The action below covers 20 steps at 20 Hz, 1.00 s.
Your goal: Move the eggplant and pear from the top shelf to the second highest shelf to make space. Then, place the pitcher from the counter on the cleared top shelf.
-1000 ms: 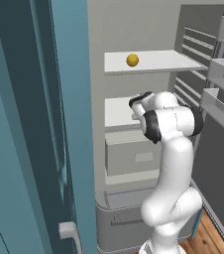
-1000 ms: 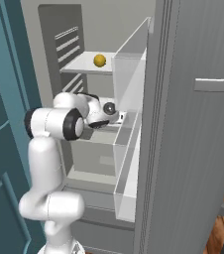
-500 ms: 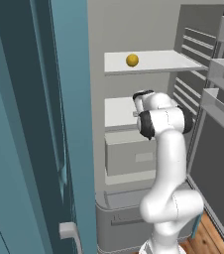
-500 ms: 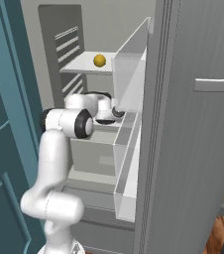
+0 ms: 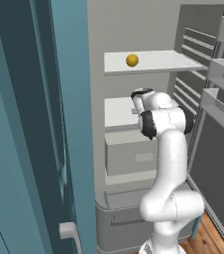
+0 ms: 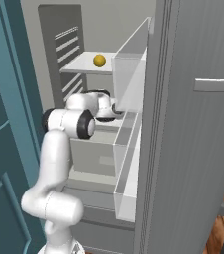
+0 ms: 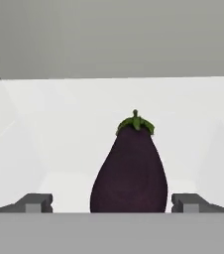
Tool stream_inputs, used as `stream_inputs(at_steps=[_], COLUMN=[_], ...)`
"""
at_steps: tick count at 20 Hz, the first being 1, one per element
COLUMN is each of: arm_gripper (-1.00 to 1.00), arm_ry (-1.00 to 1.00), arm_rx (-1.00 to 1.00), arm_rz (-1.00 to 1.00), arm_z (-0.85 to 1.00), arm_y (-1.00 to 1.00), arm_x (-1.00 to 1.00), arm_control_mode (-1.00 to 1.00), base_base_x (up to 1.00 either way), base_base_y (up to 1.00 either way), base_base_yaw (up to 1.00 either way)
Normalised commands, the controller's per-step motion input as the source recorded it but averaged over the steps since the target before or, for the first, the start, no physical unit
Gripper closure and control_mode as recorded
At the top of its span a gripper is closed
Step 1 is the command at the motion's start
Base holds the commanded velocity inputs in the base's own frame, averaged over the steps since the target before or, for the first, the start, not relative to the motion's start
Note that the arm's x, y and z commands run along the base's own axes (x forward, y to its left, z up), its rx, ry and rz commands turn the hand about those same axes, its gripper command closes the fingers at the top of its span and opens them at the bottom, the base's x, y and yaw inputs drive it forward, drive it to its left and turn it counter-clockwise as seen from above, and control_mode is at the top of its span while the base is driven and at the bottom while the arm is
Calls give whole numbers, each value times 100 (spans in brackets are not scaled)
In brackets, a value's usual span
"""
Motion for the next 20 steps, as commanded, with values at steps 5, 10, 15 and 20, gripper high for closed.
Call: stream_inputs(at_steps=[5, 10, 15, 20], arm_gripper=[-100, -100, -100, -100], arm_ry=[0, 1, 1, 0], arm_rx=[-8, -11, -12, -3], arm_rz=[0, 0, 0, 0], arm_z=[71, 66, 60, 71], arm_y=[11, 10, 17, 6], arm_x=[-24, -55, -83, -94], arm_control_mode=[-100, -100, -100, -100], base_base_x=[0, 0, 0, 0], base_base_y=[0, 0, 0, 0], base_base_yaw=[0, 0, 0, 0])
